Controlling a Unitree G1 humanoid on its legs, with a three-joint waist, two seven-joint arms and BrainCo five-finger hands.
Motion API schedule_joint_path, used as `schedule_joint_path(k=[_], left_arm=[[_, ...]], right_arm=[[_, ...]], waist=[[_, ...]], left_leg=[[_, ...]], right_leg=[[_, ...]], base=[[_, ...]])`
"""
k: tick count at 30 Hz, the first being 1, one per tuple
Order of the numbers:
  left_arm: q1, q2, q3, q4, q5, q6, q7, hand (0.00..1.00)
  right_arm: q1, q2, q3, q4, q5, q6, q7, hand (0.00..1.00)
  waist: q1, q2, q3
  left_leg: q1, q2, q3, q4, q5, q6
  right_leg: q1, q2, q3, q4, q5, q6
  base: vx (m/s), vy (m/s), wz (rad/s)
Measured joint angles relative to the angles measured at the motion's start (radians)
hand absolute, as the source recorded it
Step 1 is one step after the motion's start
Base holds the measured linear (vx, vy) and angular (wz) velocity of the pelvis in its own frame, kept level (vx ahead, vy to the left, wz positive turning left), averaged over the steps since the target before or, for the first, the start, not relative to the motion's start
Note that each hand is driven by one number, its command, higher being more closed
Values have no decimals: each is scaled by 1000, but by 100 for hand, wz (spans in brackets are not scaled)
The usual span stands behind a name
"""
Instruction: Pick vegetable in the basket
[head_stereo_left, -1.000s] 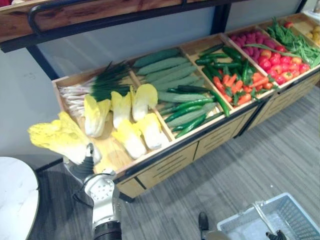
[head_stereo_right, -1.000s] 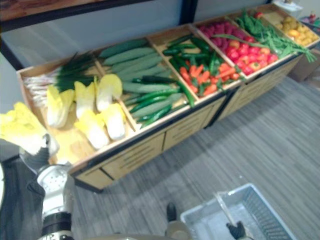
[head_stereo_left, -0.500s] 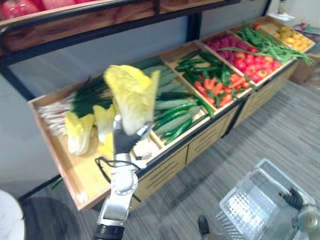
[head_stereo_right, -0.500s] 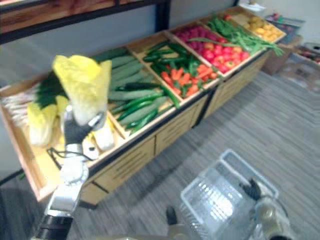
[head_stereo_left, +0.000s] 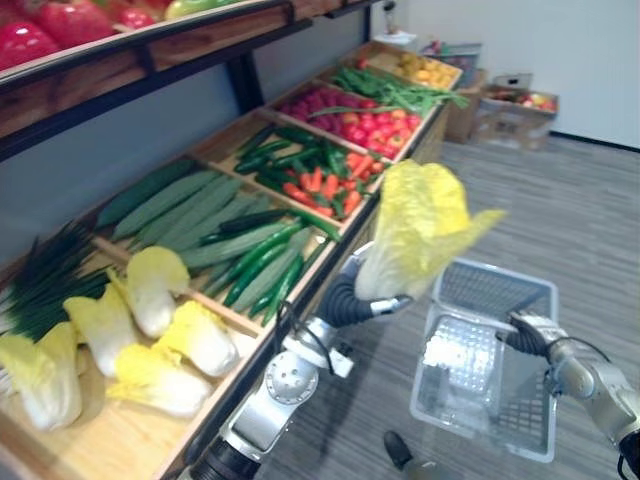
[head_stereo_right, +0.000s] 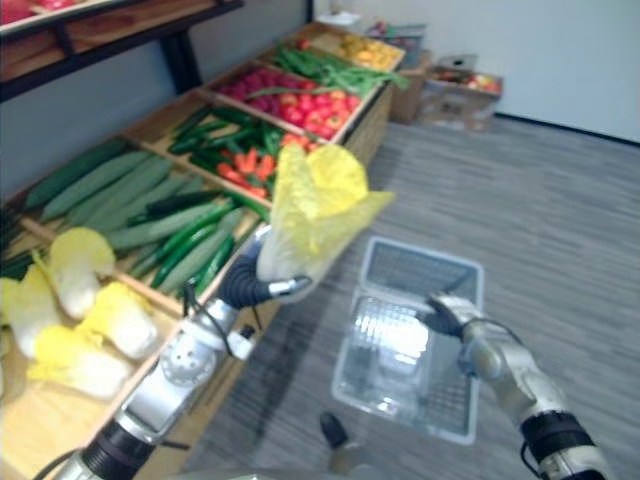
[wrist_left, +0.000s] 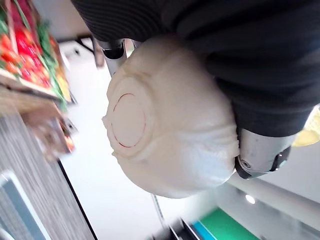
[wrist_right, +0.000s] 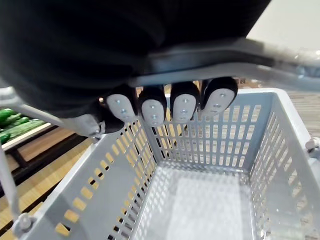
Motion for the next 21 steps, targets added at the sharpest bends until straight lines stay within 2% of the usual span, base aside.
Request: schedule_joint_path(k=[3, 5, 8, 12, 18, 21], left_arm=[[-44, 39, -78, -11, -47, -3, -61, 100], [-74, 85, -142, -19, -117, -4, -115, 100], [-113, 126, -205, -23, -183, -18, -172, 100], [-161, 173, -299, -45, -236, -24, -228, 100], [-204, 227, -408, -73, -312, -41, -298, 100], [-222, 232, -478, -73, -312, -41, -328, 100]], right_arm=[[-35, -37, 83, -58, 0, -13, 11, 100], [-85, -77, 168, -92, 0, -29, 30, 100], [-115, -108, 193, -124, 0, -41, 34, 100], [-188, -184, 260, -159, 1, -68, 35, 100], [-212, -207, 286, -159, 0, -80, 47, 100], [-216, -207, 298, -160, 0, -90, 47, 100]], waist=[[-1, 3, 6], [-1, 7, 10], [-1, 11, 12], [-2, 14, 15], [-3, 14, 17], [-3, 14, 20]], left_leg=[[6, 35, 46, 63, -27, -16], [12, 61, 80, 103, -40, -27], [15, 85, 103, 139, -53, -33], [13, 102, 133, 171, -62, -38], [13, 113, 141, 188, -67, -40], [10, 113, 146, 188, -67, -40]], right_leg=[[-14, 32, 32, 21, 0, 0], [-22, 55, 47, 37, 0, 0], [-24, 71, 61, 38, 0, 0], [-41, 84, 72, 52, 0, -1], [-42, 89, 74, 55, 0, -1], [-48, 90, 76, 56, 0, -1]], base=[[-4, -14, -40], [2, -7, -35], [-7, -33, -19], [-4, -27, -13], [2, -4, -1], [5, -3, -1]])
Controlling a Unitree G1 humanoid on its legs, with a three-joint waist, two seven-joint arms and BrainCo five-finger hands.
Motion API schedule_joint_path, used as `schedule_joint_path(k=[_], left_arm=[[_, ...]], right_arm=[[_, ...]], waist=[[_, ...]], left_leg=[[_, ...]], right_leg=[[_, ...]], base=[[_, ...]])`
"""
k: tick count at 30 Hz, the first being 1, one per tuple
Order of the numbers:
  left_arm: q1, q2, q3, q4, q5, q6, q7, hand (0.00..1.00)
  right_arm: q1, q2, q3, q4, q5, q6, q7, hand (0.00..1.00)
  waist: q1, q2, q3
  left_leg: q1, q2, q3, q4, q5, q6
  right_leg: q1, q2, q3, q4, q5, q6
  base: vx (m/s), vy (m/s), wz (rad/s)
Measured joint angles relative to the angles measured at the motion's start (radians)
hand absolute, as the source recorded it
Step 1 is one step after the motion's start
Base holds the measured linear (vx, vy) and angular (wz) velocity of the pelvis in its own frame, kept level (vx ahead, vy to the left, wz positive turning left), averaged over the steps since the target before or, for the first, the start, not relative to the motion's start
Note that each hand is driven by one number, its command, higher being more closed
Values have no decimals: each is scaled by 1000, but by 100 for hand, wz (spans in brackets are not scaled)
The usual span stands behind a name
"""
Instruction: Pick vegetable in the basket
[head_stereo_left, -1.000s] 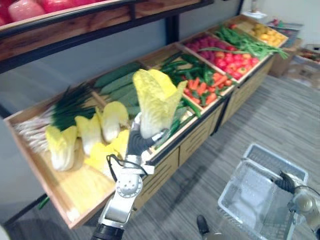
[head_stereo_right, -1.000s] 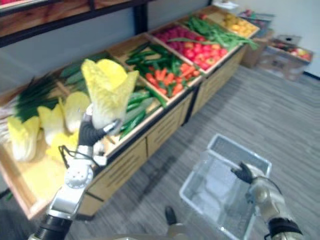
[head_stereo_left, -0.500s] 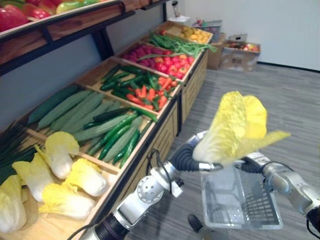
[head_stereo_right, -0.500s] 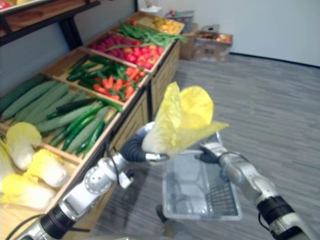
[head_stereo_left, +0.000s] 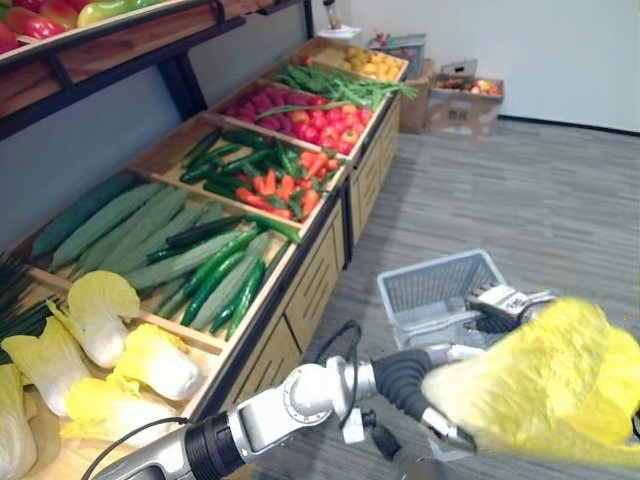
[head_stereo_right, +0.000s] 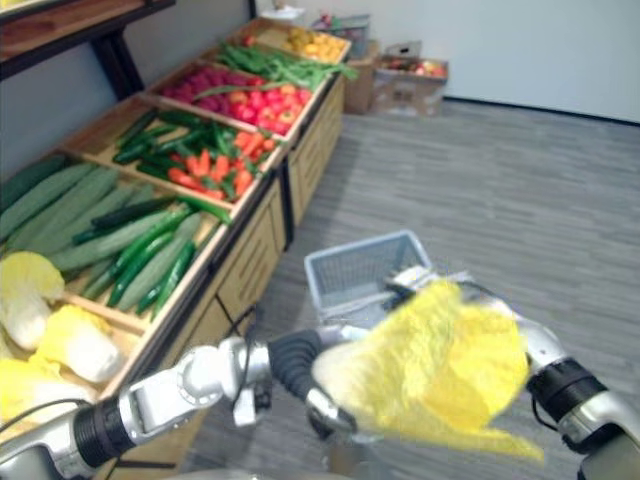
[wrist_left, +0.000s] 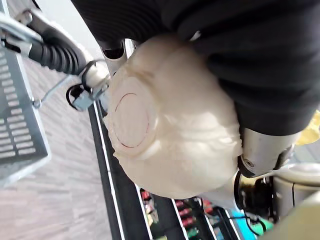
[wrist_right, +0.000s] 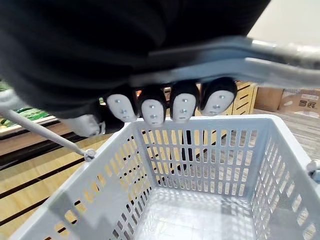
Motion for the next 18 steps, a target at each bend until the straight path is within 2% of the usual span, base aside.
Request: schedule_joint_path(k=[6, 10, 18], left_arm=[[-34, -4, -102, 54, 14, 1, -6, 100], [-39, -12, -135, 99, 44, 1, -10, 100], [-40, -32, -208, 134, 61, 0, -44, 100]], right_arm=[[-31, 2, 0, 0, -2, -2, 0, 100], [-81, 22, 1, 1, -1, 4, -1, 100], [-86, 28, 1, 3, -1, 6, -2, 100]], waist=[[-2, -2, 2], [-26, 0, 25], [-34, 9, 32]], left_leg=[[-12, 1, 16, 7, 0, 0], [7, 7, 19, 16, 0, 3], [8, 14, 27, 17, 1, 4]], right_leg=[[-18, -1, 1, 11, 0, 0], [-7, -3, -9, 17, -3, -3], [-12, 2, -19, 17, -11, -5]], base=[[7, -1, -1], [11, -3, 5], [0, 0, 0]])
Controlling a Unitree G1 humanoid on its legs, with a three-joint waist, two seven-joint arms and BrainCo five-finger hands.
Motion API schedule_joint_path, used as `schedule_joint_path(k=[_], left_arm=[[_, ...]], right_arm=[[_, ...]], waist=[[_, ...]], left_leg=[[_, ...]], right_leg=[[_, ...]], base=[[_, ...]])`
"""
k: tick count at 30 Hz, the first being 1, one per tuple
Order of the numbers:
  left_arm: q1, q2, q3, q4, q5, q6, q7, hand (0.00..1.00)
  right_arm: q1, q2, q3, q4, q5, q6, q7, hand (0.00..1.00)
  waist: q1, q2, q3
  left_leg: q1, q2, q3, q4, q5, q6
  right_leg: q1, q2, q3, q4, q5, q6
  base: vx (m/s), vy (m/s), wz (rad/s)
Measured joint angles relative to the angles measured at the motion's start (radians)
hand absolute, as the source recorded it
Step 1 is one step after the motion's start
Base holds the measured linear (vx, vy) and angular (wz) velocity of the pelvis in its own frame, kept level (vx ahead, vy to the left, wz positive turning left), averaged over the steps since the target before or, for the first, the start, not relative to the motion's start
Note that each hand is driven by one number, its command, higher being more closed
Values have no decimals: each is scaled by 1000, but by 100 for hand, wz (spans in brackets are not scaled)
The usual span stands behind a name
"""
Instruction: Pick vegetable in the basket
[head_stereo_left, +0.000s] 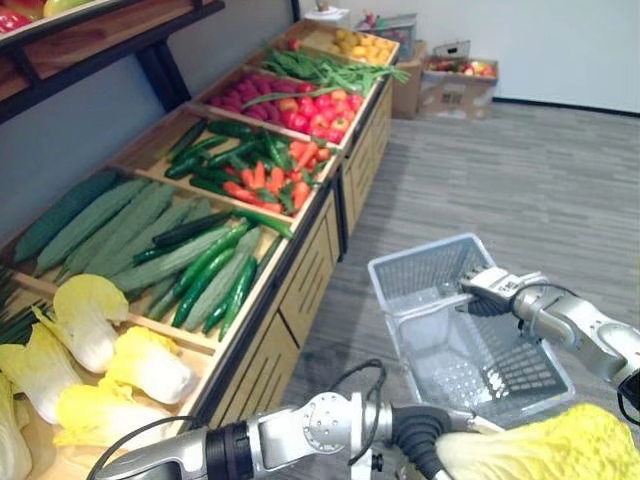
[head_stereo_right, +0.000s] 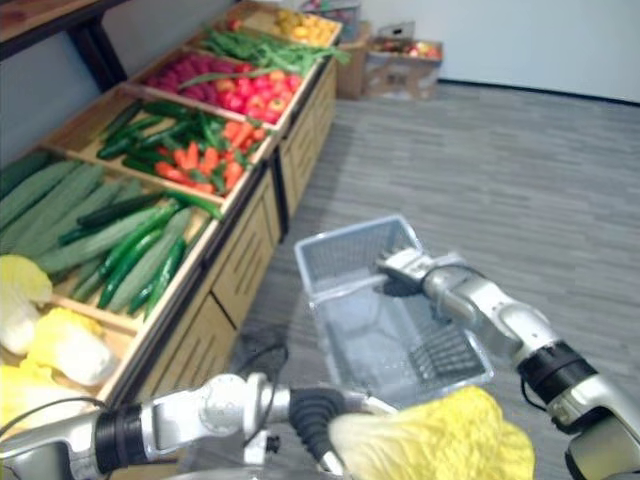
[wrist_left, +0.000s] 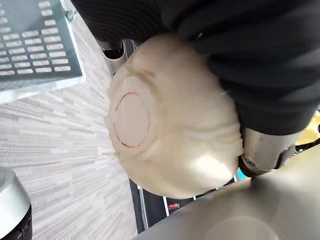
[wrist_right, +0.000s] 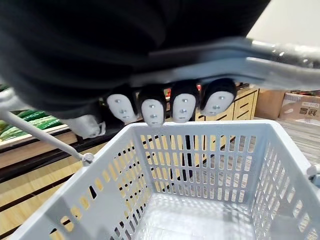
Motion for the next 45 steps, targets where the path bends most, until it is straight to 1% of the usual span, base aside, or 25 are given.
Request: schedule_joint_path(k=[6, 8, 9, 10, 11, 12, 13, 14, 15, 17, 19, 22, 25, 27, 30, 32, 33, 35, 38, 39, 40, 41, 45], left_arm=[[0, -33, -15, 112, 49, 1, -4, 100], [0, -88, -11, 200, 119, 3, 10, 100], [0, -108, -8, 227, 135, 3, 13, 100], [1, -162, 10, 293, 192, 8, 29, 100], [2, -184, 20, 320, 215, 10, 37, 100], [2, -229, 52, 368, 270, 14, 55, 100], [2, -248, 70, 387, 288, 18, 64, 100], [3, -296, 120, 439, 319, 29, 86, 100], [5, -314, 143, 461, 328, 32, 93, 100], [6, -378, 224, 541, 360, 54, 138, 100], [6, -404, 254, 584, 390, 57, 162, 100], [4, -445, 279, 674, 468, 80, 194, 100], [3, -480, 295, 750, 516, 104, 203, 100], [-1, -501, 322, 803, 554, 134, 225, 100], [-17, -514, 344, 859, 601, 142, 238, 100], [-36, -518, 352, 907, 652, 145, 240, 100], [-41, -517, 352, 918, 667, 145, 240, 100], [-53, -518, 354, 949, 708, 146, 241, 100], [-88, -538, 376, 1023, 784, 142, 252, 100], [-92, -542, 390, 1037, 800, 147, 259, 100], [-104, -557, 408, 1064, 827, 161, 275, 100], [-114, -562, 427, 1084, 849, 166, 282, 0], [-132, -568, 434, 1116, 895, 182, 306, 0]], right_arm=[[0, 41, 0, -1, 1, 0, 0, 100], [2, 59, -2, -5, 2, 0, 0, 100], [4, 64, -3, -7, 2, 1, 1, 100], [15, 76, -8, -17, 2, 2, 1, 100], [20, 78, -9, -20, 2, 4, 1, 100], [38, 87, -28, -29, 2, 5, 3, 100], [50, 98, -47, -35, 2, 7, 4, 100], [73, 127, -87, -50, 3, 16, 5, 100], [74, 138, -92, -50, 3, 18, 5, 100], [85, 167, -113, -53, 4, 19, 5, 100], [97, 179, -125, -53, 3, 20, 5, 100], [115, 188, -126, -52, 3, 27, 5, 100], [124, 201, -127, -42, 4, 36, 5, 100], [140, 229, -154, -33, 3, 43, 8, 100], [143, 230, -163, -7, 5, 43, 8, 100], [143, 230, -163, 4, 4, 43, 17, 100], [143, 228, -163, 5, 3, 43, 21, 100], [143, 228, -163, 12, 4, 43, 27, 100], [143, 227, -163, 12, 4, 39, 27, 100], [143, 227, -163, 12, 4, 38, 27, 100], [143, 227, -163, 12, 4, 38, 28, 100], [143, 227, -163, 12, 4, 36, 29, 100], [143, 227, -163, 12, 5, 27, 30, 100]], waist=[[-9, -1, 1], [-10, -6, 4], [-10, -7, 4], [-8, -7, 4], [-8, -7, 4], [-6, -9, 3], [-6, -11, 3], [-4, -18, 7], [-5, -20, 8], [-4, -28, 13], [1, -29, 14], [3, -30, 14], [3, -32, 16], [1, -37, 20], [0, -42, 26], [0, -43, 30], [-2, -43, 31], [-21, -43, 41], [-26, -45, 64], [-27, -46, 69], [-32, -45, 77], [-39, -46, 78], [-48, -46, 83]], left_leg=[[-2, 0, -4, -2, -1, -1], [-6, 0, -4, -3, -2, -4], [-7, 0, -4, -3, -3, -4], [-9, 0, -6, -3, -3, -5], [-10, 1, -8, -3, -3, -5], [-17, 1, -12, -3, -3, -5], [-22, 0, -13, -3, -3, -5], [-25, 0, -14, -2, -3, -4], [-25, 1, -14, -1, -3, -3], [-27, 4, -16, 1, -4, -2], [-29, 5, -18, 2, -4, -1], [-42, 3, -35, 1, -6, 3], [-46, -2, -41, -4, -5, 5], [-54, -9, -52, -8, -3, 10], [-61, -25, -69, -24, 3, 19], [-67, -43, -74, -37, 5, 24], [-69, -46, -76, -39, 5, 26], [-74, -57, -91, -39, 1, 34], [-76, -75, -95, -39, -5, 45], [-78, -78, -96, -39, -6, 47], [-80, -82, -99, -39, -8, 52], [-91, -87, -107, -38, -10, 55], [-95, -95, -123, -38, -14, 61]], right_leg=[[0, 0, -5, 5, -2, -4], [0, 0, -5, 5, -1, -5], [0, 0, -5, 5, 1, -7], [-1, 0, -6, 5, 1, -7], [-1, 0, -7, 5, 1, -8], [-6, -2, -9, 7, 2, -8], [-10, -4, -11, 8, 2, -7], [-14, -5, -11, 10, 2, -7], [-14, -5, -13, 9, 1, -7], [-13, -5, -15, 9, 1, -7], [-13, -6, -16, 7, 1, -7], [-14, -15, -25, -2, 2, -6], [-14, -20, -26, -5, 3, -6], [-14, -29, -27, -11, 5, -3], [-14, -46, -31, -23, 9, 3], [-12, -61, -29, -37, 16, 13], [-12, -64, -28, -42, 18, 16], [-8, -81, -28, -57, 23, 23], [-4, -98, -20, -76, 31, 34], [-4, -102, -20, -78, 32, 36], [-4, -108, -20, -81, 33, 37], [-9, -116, -20, -88, 36, 42], [-10, -120, -17, -92, 38, 45]], base=[[0, -4, 2], [0, 0, 0], [0, 0, 0], [0, 0, 0], [10, 1, 6], [5, 2, 6], [8, 1, 6], [0, 0, 0], [0, 0, 0], [1, -3, 2], [4, -1, 4], [6, 5, 11], [9, 20, 5], [1, 24, 9], [-9, 16, 13], [-22, 32, 3], [-27, 34, 4], [-11, 38, 9], [-18, 47, -1], [-11, 48, 1], [-10, 47, 7], [-7, 46, 10], [16, 46, -2]])
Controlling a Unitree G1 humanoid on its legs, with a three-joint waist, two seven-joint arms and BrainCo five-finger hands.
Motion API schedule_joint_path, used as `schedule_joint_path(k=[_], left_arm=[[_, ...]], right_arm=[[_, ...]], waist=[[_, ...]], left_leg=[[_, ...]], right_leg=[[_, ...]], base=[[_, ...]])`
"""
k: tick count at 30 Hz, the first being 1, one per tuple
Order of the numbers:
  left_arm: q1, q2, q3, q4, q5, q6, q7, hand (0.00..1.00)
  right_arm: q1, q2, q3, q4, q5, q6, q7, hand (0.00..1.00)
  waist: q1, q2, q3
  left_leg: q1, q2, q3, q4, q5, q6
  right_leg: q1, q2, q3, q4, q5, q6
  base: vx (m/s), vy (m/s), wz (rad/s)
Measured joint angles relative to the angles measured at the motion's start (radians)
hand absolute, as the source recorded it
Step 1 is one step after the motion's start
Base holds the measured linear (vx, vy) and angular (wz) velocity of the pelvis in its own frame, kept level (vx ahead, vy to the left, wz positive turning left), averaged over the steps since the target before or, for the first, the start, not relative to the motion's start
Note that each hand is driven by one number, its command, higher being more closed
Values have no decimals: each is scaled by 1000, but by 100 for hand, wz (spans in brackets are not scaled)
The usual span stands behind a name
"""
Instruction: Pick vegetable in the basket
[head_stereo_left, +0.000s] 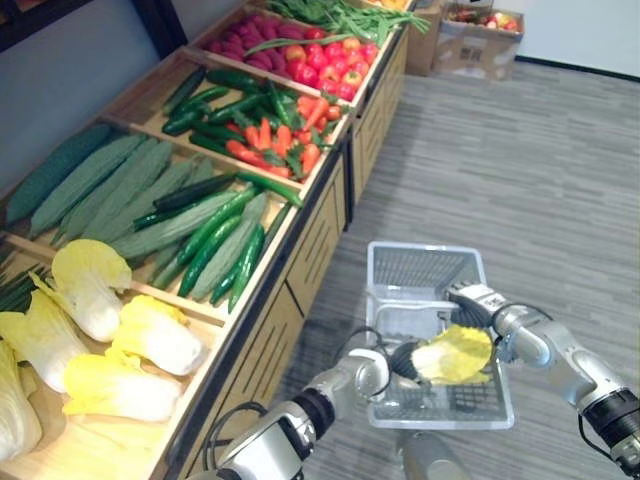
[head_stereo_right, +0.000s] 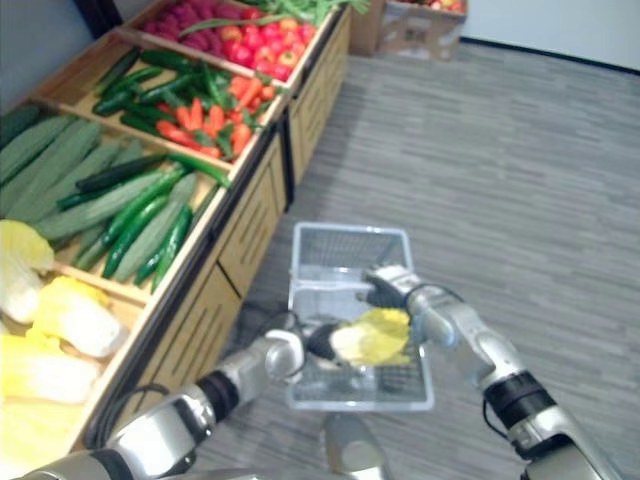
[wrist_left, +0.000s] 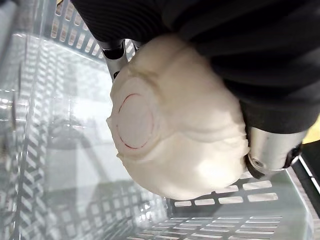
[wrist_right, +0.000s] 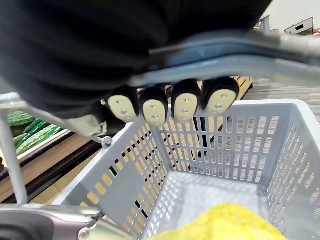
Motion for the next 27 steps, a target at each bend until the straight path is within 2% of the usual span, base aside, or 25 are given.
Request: schedule_joint_path(k=[6, 15, 18, 22, 24, 26, 27], left_arm=[[-14, -11, 17, 35, 31, 24, 2, 0], [-24, 0, 0, -11, 23, 13, -30, 0], [-11, 23, -19, -94, -85, 5, -57, 0], [83, 101, -50, -425, -258, -10, -92, 0], [158, 171, -72, -668, -419, -33, -130, 0], [198, 241, -91, -817, -543, -52, -155, 0], [210, 306, -104, -902, -669, -53, -184, 0]], right_arm=[[0, -3, -36, 0, 8, -6, 1, 100], [11, -6, -64, 1, 8, -5, 2, 100], [37, -6, -107, 1, 9, 6, 2, 100], [105, -6, -173, 1, 11, 23, 2, 100], [158, -6, -224, -1, 11, 31, 2, 100], [184, -7, -260, -1, 11, 34, 2, 100], [192, -7, -274, -1, 11, 35, 2, 100]], waist=[[-3, 1, 21], [-2, 3, 27], [3, 11, 28], [28, 19, 24], [51, 26, 19], [60, 32, 14], [65, 37, 11]], left_leg=[[-7, -13, -14, -1, -6, 11], [-32, -5, -42, 33, -25, 23], [-44, 16, -56, 66, -41, 26], [-47, 45, -58, 102, -59, 26], [-45, 56, -57, 108, -62, 25], [-44, 60, -59, 110, -62, 25], [-44, 65, -61, 114, -63, 22]], right_leg=[[0, -15, 0, -5, 4, 7], [-4, -30, -9, -14, 8, 13], [0, -31, -22, -14, 10, 15], [12, -23, -35, -12, 14, 14], [13, -15, -49, 3, 12, 12], [14, -15, -59, 8, 11, 10], [12, -13, -66, 19, 6, 3]], base=[[14, 45, 2], [14, 39, 6], [23, 48, 13], [23, 45, 5], [25, 53, 9], [14, 47, 9], [7, 32, 9]])
